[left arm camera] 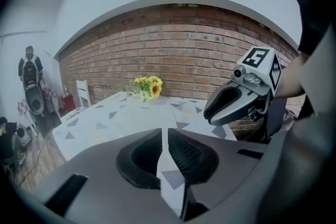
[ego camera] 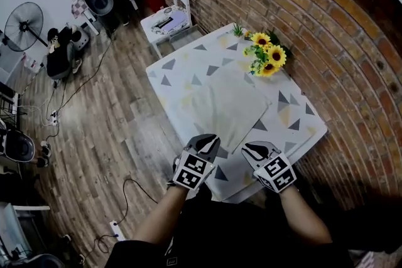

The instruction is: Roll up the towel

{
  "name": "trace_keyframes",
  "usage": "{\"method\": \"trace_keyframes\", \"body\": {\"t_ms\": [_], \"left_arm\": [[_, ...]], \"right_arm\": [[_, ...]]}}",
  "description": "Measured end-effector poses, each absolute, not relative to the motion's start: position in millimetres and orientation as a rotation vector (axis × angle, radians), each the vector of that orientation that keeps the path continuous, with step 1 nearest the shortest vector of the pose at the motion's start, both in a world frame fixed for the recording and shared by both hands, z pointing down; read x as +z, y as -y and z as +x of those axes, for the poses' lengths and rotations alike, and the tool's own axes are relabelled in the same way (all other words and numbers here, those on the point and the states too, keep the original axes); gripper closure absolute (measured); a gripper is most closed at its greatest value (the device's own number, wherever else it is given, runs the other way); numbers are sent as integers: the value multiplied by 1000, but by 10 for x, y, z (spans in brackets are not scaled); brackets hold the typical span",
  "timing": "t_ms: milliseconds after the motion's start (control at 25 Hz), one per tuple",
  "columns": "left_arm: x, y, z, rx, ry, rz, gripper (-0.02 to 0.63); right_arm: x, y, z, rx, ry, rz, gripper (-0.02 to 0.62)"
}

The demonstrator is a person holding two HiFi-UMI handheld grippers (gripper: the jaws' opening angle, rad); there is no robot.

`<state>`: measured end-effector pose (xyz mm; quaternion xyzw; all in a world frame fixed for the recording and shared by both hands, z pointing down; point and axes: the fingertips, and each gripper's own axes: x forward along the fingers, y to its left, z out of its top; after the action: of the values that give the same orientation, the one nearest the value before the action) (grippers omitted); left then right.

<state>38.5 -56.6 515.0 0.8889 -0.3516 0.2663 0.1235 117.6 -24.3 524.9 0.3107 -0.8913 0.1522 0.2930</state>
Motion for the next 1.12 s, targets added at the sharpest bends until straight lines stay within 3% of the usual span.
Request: {"method": "trace_keyframes", "body": {"t_ms": [920, 1120], "left_arm": [[6177, 328, 356, 1083, 694, 2549, 508], [6201, 232, 437, 1119, 627, 2578, 493]], "right_arm": [[6583, 112, 808, 246, 2034, 445, 505], [6659, 81, 812, 258, 2024, 450, 534]]}}
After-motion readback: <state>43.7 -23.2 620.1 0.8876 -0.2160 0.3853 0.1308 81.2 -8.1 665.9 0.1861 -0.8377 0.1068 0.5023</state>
